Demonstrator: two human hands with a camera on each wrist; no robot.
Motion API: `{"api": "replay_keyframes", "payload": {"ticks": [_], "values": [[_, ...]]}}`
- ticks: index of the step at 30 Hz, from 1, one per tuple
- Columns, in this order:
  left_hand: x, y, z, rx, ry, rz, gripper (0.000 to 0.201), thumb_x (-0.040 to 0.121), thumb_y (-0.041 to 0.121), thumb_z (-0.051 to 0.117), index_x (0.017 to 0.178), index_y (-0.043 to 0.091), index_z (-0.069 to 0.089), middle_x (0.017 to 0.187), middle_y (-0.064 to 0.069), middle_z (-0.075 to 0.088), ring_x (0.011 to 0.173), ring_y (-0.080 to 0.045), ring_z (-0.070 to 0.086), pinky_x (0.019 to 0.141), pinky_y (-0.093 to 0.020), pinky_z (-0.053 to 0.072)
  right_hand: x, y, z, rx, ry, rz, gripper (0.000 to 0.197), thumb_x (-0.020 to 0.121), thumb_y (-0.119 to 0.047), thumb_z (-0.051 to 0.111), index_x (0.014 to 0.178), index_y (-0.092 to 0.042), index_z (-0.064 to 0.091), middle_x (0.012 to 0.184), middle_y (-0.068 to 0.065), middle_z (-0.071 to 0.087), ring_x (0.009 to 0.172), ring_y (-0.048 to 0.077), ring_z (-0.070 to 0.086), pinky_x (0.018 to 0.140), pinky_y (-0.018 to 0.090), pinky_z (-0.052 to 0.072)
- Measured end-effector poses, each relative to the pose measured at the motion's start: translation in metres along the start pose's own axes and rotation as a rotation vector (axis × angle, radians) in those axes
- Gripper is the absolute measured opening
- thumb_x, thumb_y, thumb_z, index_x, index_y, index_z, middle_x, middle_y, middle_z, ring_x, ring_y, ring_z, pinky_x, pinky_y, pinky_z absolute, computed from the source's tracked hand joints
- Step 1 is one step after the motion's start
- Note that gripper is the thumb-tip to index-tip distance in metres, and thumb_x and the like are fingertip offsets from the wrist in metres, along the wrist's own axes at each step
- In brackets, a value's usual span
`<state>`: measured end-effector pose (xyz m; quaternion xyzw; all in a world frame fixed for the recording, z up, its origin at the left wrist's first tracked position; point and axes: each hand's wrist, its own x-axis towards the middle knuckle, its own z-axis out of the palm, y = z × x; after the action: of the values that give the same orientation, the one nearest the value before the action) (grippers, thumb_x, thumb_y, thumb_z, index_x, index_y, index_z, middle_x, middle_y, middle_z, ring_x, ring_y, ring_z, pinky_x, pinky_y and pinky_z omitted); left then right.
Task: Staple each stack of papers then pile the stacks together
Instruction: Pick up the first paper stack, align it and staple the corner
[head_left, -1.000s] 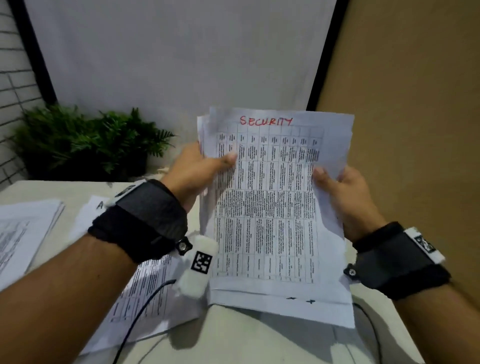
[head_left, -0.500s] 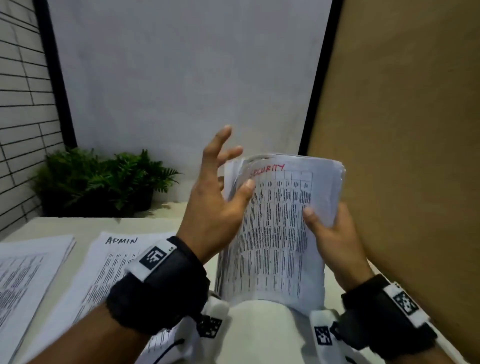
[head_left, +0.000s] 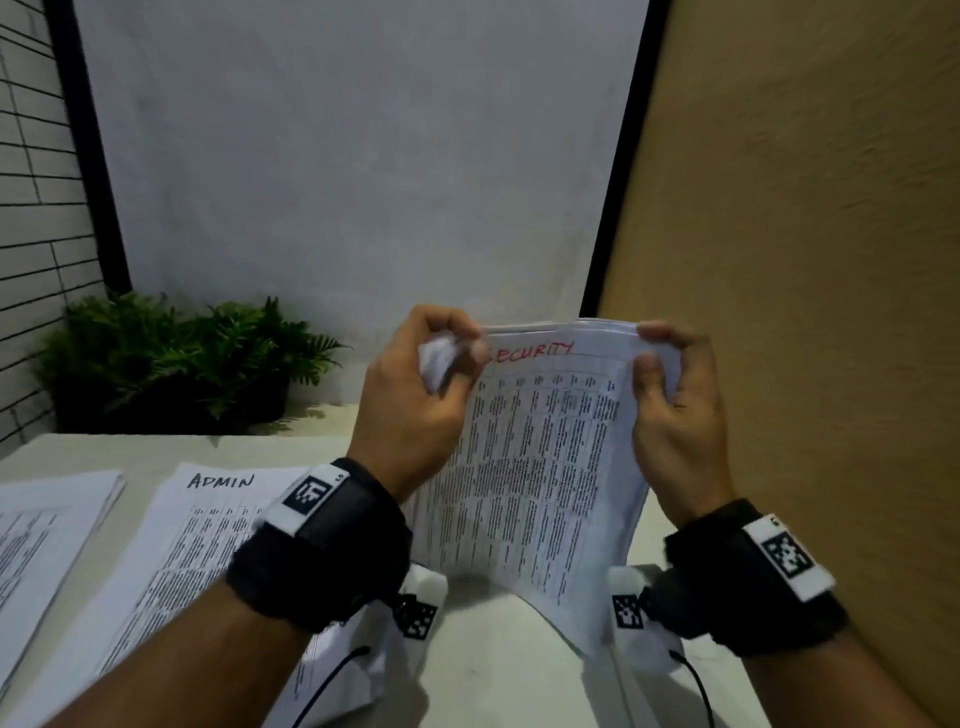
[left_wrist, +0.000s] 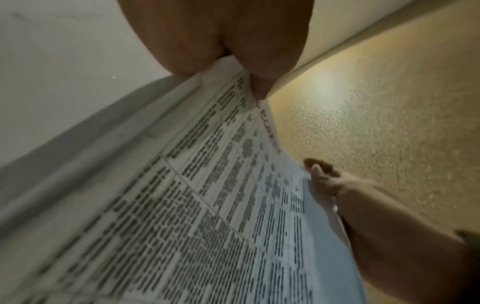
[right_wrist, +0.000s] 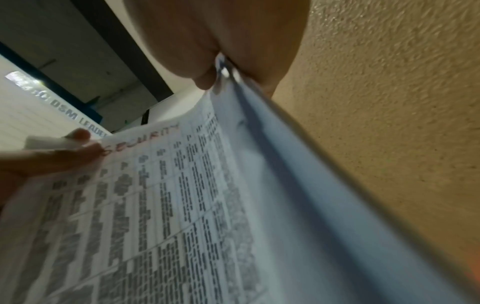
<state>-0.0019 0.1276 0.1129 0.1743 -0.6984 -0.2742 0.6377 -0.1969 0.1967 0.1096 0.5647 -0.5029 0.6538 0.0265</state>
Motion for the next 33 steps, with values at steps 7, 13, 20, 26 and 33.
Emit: {"api": "replay_keyframes", "payload": {"ticks": [7, 13, 20, 26, 33], "values": [[0.009, 0.003, -0.009, 0.01, 0.024, -0.064, 0.02, 0.085, 0.021, 0.069, 0.089, 0.033, 0.053, 0.09, 0.001, 0.066, 0.076, -0.021, 0.072, 0.062, -0.044, 0.062, 0.01, 0.005, 0.004, -0.024, 0.021, -0.036, 0.033, 0.091, -0.014, 0.063, 0.122, -0.011, 0.051, 0.105, -0.025, 0.051, 0.09, -0.026, 0.054, 0.072, -0.003, 0.043], [0.005, 0.0, -0.012, 0.046, 0.031, 0.012, 0.024, 0.089, 0.013, 0.063, 0.092, 0.036, 0.056, 0.091, 0.011, 0.063, 0.08, -0.013, 0.07, 0.062, -0.035, 0.062, 0.01, 0.005, 0.004, -0.03, 0.079, -0.056, 0.029, 0.091, -0.022, 0.064, 0.117, -0.012, 0.055, 0.099, -0.022, 0.055, 0.089, -0.019, 0.058, 0.073, 0.007, 0.05], [0.005, -0.006, -0.011, 0.077, 0.163, 0.032, 0.018, 0.08, 0.023, 0.075, 0.086, 0.025, 0.058, 0.091, 0.014, 0.065, 0.083, -0.005, 0.068, 0.068, -0.026, 0.06, 0.011, 0.003, 0.007, 0.021, 0.139, -0.046, 0.014, 0.094, -0.028, 0.058, 0.106, -0.021, 0.056, 0.101, -0.011, 0.061, 0.095, 0.013, 0.064, 0.081, 0.039, 0.059], [0.006, -0.004, -0.01, 0.004, 0.223, -0.024, 0.015, 0.079, 0.022, 0.074, 0.079, 0.025, 0.059, 0.079, 0.01, 0.066, 0.066, -0.002, 0.069, 0.054, -0.02, 0.057, 0.005, -0.005, 0.008, 0.07, 0.016, -0.112, 0.032, 0.087, -0.016, 0.066, 0.114, -0.02, 0.05, 0.1, -0.018, 0.054, 0.084, -0.014, 0.061, 0.068, 0.005, 0.049], [0.008, -0.002, -0.009, 0.048, 0.219, 0.014, 0.016, 0.078, 0.031, 0.071, 0.078, 0.029, 0.055, 0.077, 0.015, 0.064, 0.067, 0.002, 0.067, 0.057, -0.018, 0.056, 0.008, 0.002, 0.014, 0.131, 0.1, -0.106, 0.024, 0.088, -0.006, 0.066, 0.108, -0.014, 0.056, 0.1, -0.012, 0.059, 0.085, -0.011, 0.062, 0.07, 0.006, 0.049]]}}
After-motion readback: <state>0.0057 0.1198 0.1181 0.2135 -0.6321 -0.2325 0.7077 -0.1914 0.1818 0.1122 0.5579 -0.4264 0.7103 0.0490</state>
